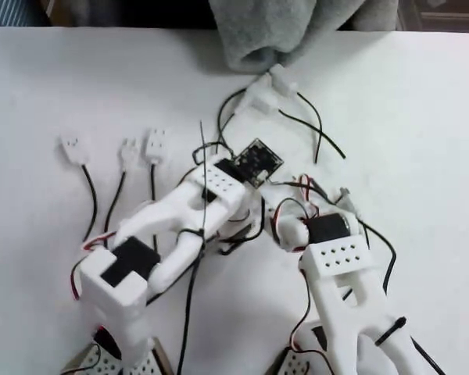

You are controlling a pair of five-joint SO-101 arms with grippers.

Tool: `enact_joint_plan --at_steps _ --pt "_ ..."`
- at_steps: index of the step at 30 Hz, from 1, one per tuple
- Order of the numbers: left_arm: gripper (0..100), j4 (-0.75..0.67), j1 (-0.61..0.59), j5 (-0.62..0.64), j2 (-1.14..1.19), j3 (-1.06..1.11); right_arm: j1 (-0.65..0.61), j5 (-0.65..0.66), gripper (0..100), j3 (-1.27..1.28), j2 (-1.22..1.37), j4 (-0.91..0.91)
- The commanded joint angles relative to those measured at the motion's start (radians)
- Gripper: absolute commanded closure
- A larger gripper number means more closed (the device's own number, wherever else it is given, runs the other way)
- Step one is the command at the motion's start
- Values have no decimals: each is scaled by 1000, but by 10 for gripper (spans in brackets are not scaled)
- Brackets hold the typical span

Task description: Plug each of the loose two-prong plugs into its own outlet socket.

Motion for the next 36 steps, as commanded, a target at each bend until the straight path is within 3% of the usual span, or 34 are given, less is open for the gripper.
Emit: enact_joint_plan --at_steps 1,4,8,15,29,36 --pt "867 -106 -47 49 -122 106 2 -8 723 -5 -24 1" --pt "808 -201 -47 66 -251 239 -1 -8 722 -6 -24 4" --pt "801 -279 -47 68 -367 358 -4 -8 722 -6 -24 4" --pt "801 -284 -122 64 -375 364 -5 -8 722 -5 -24 4" --pt "804 -305 -275 -58 -377 358 -7 -8 722 -3 -24 4" --pt "801 -311 -176 -68 -374 367 -7 -8 722 -3 -24 2"
